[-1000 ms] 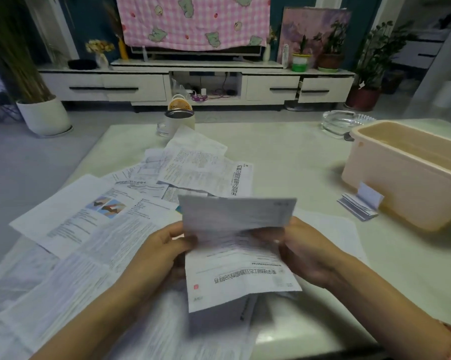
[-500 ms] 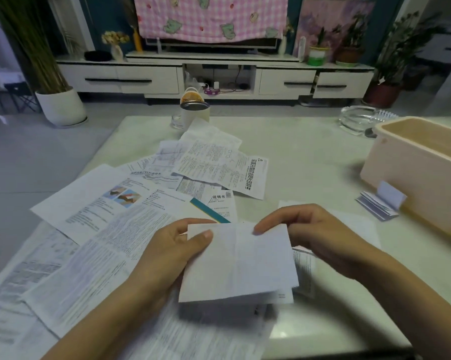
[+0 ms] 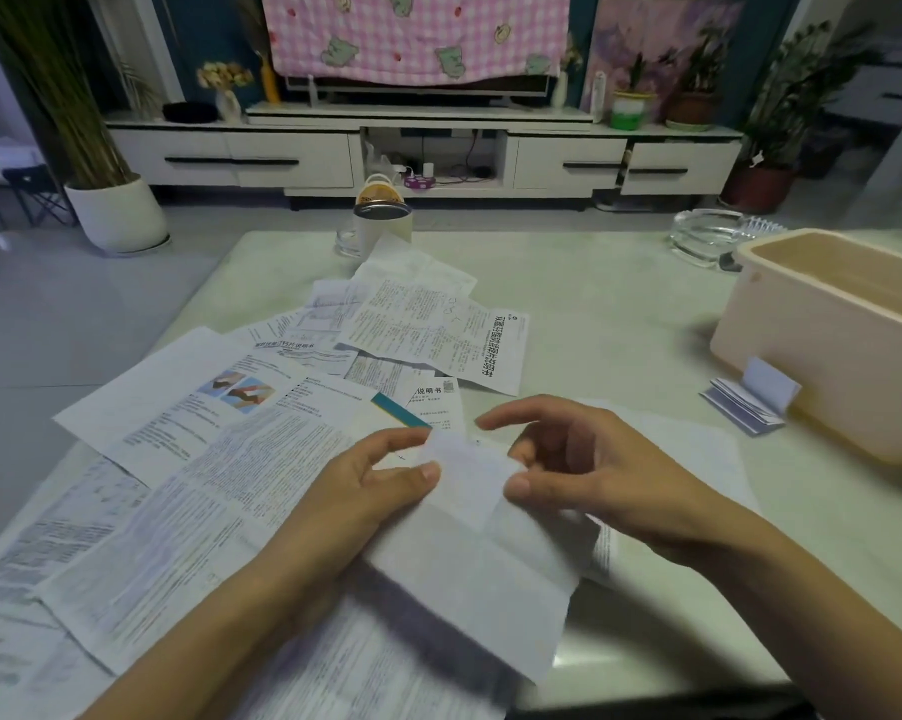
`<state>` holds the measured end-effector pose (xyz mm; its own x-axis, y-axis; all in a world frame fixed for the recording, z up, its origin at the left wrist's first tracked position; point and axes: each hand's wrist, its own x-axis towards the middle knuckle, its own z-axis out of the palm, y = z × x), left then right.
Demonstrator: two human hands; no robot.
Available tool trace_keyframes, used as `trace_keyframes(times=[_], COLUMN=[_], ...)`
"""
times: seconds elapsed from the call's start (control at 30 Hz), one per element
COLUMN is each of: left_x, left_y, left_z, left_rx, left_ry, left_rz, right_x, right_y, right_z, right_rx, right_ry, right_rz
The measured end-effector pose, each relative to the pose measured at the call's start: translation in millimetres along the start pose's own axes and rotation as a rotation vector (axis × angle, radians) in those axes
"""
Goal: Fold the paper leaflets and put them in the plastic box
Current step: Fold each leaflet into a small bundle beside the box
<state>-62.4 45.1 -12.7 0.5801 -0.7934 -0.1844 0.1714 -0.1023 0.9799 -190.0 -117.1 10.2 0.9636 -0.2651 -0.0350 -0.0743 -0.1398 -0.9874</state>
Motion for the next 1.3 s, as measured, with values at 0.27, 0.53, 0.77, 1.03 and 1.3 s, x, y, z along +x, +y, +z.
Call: trace_keyframes(times=[0.27, 0.53, 0.77, 1.03, 1.3], left_x=[4, -5, -6, -9, -7], left_y=[-7, -7, -10, -8, -8], left_z=[1, 7, 9, 17, 25], left_rx=[0.044, 0.443, 0.386, -0.018, -0.251], left_ry=[0.031, -0.026, -0.052, -0.087, -0.11], left_rz=[0.122, 0.343, 0.326, 0.017, -0.196], right_x=[-1, -7, -4, -1, 3], right_y=[-5, -6, 0, 6, 18], right_z=[4, 22, 24, 23, 23], right_rx=[0.108, 0.121, -0.164, -0.126, -0.51], right_ry=[0.356, 0.321, 0.372, 0.263, 0.501], right_rz=[-0.059, -0.127, -0.239, 0.054, -0.407])
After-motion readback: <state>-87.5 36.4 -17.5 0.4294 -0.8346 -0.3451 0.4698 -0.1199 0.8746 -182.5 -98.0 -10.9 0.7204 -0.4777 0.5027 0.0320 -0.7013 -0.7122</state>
